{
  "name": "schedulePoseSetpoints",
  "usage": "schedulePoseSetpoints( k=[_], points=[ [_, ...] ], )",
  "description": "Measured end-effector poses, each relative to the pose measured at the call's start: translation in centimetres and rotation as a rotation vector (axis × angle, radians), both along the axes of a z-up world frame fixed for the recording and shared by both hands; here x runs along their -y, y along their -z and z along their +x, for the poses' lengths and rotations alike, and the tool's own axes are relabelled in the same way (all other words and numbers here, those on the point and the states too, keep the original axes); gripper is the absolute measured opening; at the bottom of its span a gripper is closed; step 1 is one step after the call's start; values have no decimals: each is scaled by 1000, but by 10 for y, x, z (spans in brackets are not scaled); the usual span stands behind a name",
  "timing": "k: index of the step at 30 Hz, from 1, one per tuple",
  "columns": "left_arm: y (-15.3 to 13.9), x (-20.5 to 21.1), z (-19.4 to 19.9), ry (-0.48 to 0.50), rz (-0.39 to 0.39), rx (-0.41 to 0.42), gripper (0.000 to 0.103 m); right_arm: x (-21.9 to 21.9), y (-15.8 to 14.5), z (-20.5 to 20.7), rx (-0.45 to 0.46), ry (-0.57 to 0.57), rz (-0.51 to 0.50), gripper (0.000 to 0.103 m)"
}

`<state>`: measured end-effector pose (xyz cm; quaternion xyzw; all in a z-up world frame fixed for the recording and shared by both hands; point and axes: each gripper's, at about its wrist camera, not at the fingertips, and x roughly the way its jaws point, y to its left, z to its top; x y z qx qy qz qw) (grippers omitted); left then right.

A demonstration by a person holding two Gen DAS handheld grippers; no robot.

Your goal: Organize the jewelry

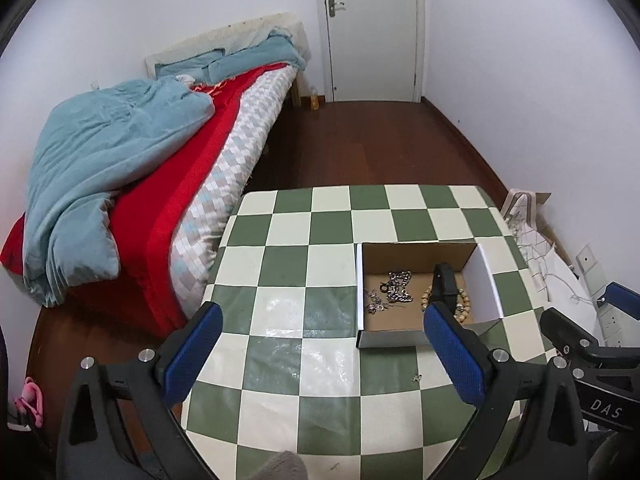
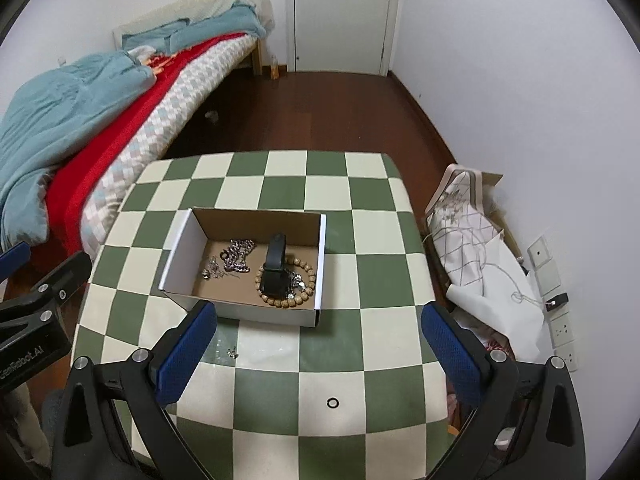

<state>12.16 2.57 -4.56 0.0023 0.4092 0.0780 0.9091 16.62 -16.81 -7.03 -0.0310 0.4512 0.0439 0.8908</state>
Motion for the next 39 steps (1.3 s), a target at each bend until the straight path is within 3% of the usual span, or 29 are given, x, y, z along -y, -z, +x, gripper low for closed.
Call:
schedulePoseSetpoints(
  k=[8,15,17,19,25,30,32,35,37,39],
  points=[
    [-2,3,-20,-16,14,25,103,2,-14,-24,31,-3,35,103],
    [43,-2,-28,-76,26,-34,103,22,26,-33,-27,38,122,103],
    [62,-1,-28,-93,47,-78,103,37,50,-34,-61,74,148,93],
    [80,1,-28,-104,77,-106,103,52,79,-33,-125,110,173,62],
    [120,10,-24,-105,122,-188,103,64,149,-37,-223,136,180,60],
    [132,17,-20,-91,141,-215,103,57,182,-40,-246,129,150,56],
    [133,20,-19,-87,143,-218,103,53,185,-42,-213,112,124,52],
    [135,22,-16,-85,145,-225,103,42,188,-43,-183,83,68,42],
    [137,23,-13,-83,139,-232,103,36,189,-44,-163,68,23,17],
    [139,24,-10,-78,123,-235,103,32,189,-45,-156,56,19,12]
  ],
)
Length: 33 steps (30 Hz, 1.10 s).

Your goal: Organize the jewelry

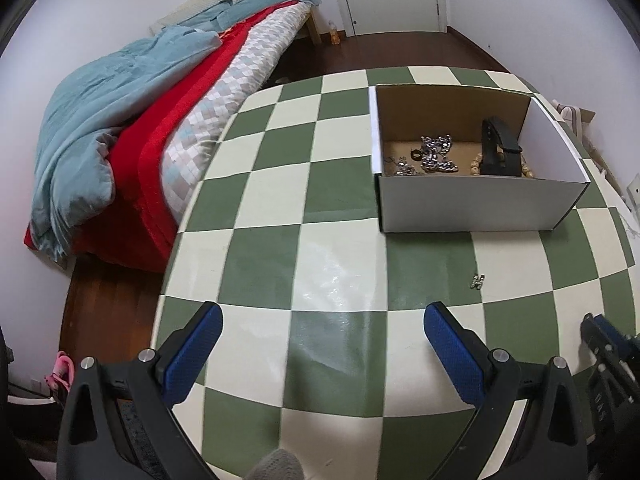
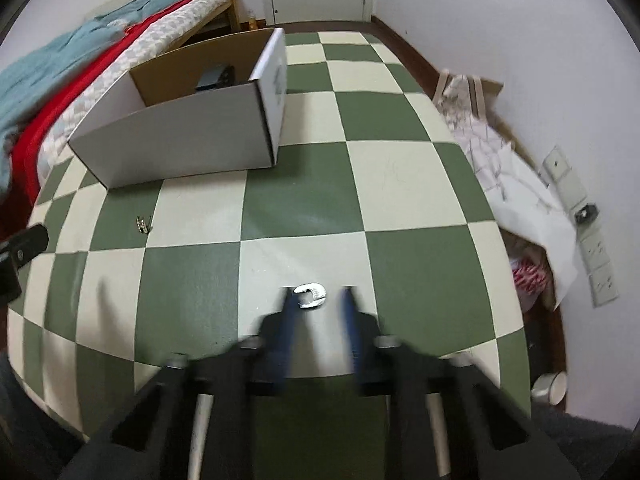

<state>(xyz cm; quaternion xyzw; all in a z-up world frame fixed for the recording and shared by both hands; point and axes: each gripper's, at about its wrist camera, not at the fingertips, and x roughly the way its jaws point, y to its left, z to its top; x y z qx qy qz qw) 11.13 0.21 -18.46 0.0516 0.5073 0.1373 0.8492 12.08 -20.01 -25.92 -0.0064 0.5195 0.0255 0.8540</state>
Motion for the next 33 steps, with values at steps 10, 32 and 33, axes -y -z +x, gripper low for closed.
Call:
schedulePoseSetpoints(
  k=[10,32,33],
  points=[
    [23,39,30,104,-134,-38,102,32,-10,8,-7,93,92,12],
    [19,52,24,220,-219,6,6,69,-31,13,27,190,299,0],
    [17,50,23,218,-223,10,6,76,-33,12,31,202,331,0]
  ],
)
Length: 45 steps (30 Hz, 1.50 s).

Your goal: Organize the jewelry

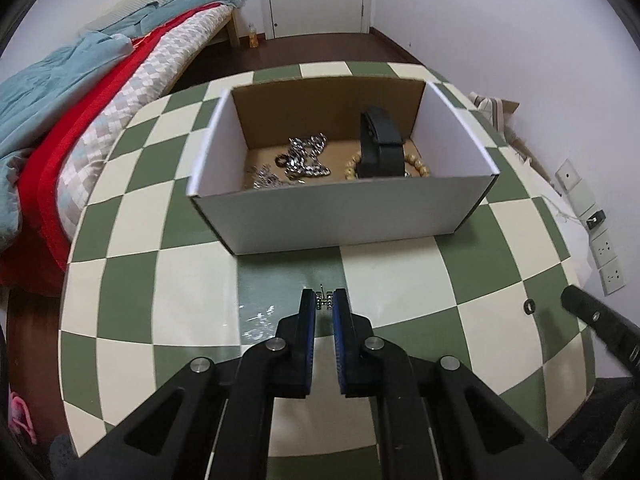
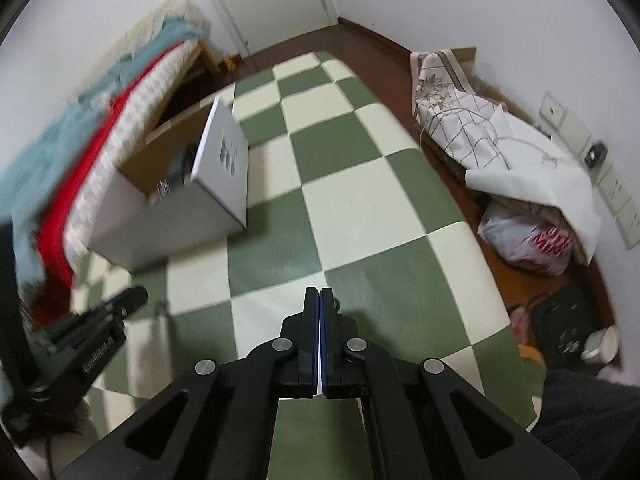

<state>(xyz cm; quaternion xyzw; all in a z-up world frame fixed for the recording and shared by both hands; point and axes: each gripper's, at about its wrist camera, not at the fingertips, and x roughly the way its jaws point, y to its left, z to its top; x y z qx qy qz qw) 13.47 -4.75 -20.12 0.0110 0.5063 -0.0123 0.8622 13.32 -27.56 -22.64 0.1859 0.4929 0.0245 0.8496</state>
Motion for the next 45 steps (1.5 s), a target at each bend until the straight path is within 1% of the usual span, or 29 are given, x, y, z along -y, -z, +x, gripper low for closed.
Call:
schedulePoseSetpoints(
  k=[2,3,5,7,8,9,10,12,14,15,17,18,19,20,21,23,27,30,32,33,35,36,37,39,40,41,42,43,45],
  points=[
    [-4,-7,-2,-6,-10,5,6,11,-2,-1,6,26,48,0],
    [-6,-8,-2,-9,-13,5,6,13,-2,-1,3,29,50,0],
    [-9,-15,-4,-18,-24,4,6,13,3,4,-34,1,66,0],
    [-11,-21,-7,-27,-29,7,6,9,8,7,-56,-6,59,1],
    [-13,-24,-8,-33,-30,7,6,6,10,9,-61,-15,41,1],
    [-14,-27,-9,-36,-28,6,6,2,11,10,-61,-26,8,6],
    [-16,-31,-11,-43,-25,8,6,-4,13,10,-57,-45,-24,15],
    [-17,-35,-13,-50,-22,7,6,-18,18,13,-64,-79,-87,23],
    [-19,-39,-15,-58,-18,9,6,-29,25,15,-84,-100,-145,23],
    [-19,-41,-16,-59,-17,9,6,-32,28,15,-83,-107,-164,23],
    [-22,-43,-18,-65,-16,12,6,-43,25,14,-60,-128,-240,23],
    [-23,-44,-19,-67,-18,15,6,-44,25,13,-56,-131,-245,18],
    [-25,-45,-19,-68,-19,19,6,-45,25,12,-55,-135,-242,9],
    [-29,-46,-19,-69,-22,25,6,-45,24,12,-54,-135,-235,3],
    [-32,-46,-20,-70,-25,31,6,-43,23,11,-55,-130,-214,0],
    [-41,-47,-20,-69,-34,47,6,-39,20,7,-45,-120,-190,0],
    [-59,-49,-18,-68,-52,83,6,-23,1,3,12,-81,-111,0],
    [-68,-51,-15,-70,-72,97,6,-11,-11,3,38,-52,-50,0],
    [-71,-52,-12,-73,-79,100,6,-8,-12,9,32,-56,-29,0],
    [-71,-52,-11,-74,-84,100,6,-9,-9,14,8,-67,-15,1],
    [-72,-52,-11,-74,-85,99,6,-14,-1,21,-24,-84,-32,19],
    [-71,-51,-11,-74,-86,97,6,-20,3,24,-35,-101,-61,44],
    [-71,-51,-11,-72,-85,94,6,-24,8,26,-42,-112,-72,53],
    [-70,-50,-12,-70,-83,90,6,-34,20,30,-72,-136,-116,52],
    [-70,-50,-13,-70,-82,89,6,-38,25,30,-82,-143,-138,48],
    [-69,-51,-13,-71,-80,89,6,-43,25,29,-55,-145,-185,42],
    [-69,-51,-13,-71,-77,89,6,-48,26,28,-53,-154,-231,20],
    [-70,-52,-13,-72,-76,89,6,-51,27,27,-45,-164,-243,13],
    [-71,-53,-13,-74,-74,93,6,-52,26,26,-38,-166,-239,13]
  ],
)
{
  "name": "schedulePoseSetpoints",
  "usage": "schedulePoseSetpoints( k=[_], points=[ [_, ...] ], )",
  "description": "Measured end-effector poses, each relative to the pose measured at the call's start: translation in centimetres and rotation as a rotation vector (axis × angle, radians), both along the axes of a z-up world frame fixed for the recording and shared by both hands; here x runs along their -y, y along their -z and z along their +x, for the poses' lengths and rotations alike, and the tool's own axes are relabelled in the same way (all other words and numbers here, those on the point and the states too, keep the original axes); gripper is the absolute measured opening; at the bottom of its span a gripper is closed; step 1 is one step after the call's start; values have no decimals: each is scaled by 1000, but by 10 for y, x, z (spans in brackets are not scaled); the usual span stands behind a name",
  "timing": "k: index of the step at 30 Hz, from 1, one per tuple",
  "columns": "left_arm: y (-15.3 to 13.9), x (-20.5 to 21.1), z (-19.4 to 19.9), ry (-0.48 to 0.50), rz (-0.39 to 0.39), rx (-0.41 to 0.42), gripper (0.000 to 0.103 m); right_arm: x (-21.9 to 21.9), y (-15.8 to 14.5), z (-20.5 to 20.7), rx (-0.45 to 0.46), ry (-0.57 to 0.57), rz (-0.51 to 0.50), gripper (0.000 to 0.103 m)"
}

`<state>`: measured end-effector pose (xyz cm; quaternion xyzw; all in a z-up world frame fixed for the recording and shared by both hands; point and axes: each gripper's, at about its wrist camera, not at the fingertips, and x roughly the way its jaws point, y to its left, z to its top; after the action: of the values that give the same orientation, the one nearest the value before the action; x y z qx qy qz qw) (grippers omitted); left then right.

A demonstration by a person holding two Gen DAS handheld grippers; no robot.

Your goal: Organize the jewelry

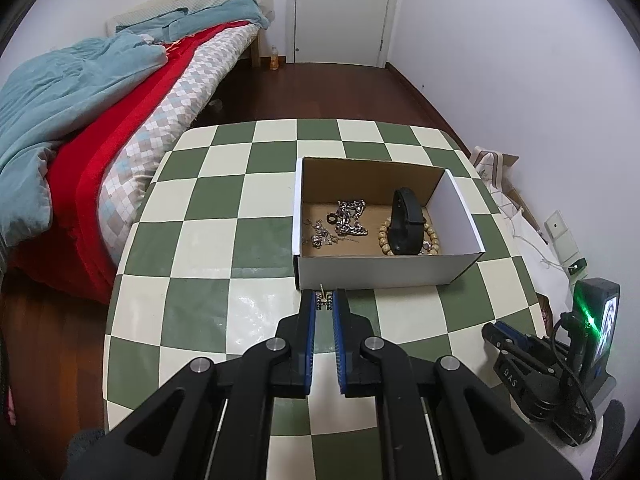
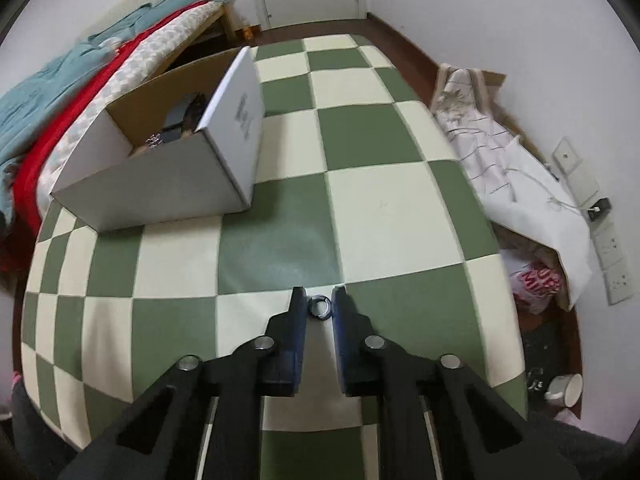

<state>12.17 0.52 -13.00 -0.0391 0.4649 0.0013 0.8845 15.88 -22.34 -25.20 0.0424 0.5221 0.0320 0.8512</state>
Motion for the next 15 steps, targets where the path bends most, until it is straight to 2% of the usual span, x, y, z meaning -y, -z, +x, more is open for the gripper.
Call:
schedulePoseSetpoints(
  k=[4,7,11,15],
  points=[
    [-8,-2,3,-1,-10,14,6,14,-13,-4,24,46,90,13],
    [-19,-4,15,3,-26,29,6,22,-43,0,70,63,190,13],
    [-25,-5,46,19,-49,13,6,8,-84,23,117,1,305,13],
    [-13,-4,85,46,-67,-53,6,-18,-98,64,119,-64,307,13]
  ],
)
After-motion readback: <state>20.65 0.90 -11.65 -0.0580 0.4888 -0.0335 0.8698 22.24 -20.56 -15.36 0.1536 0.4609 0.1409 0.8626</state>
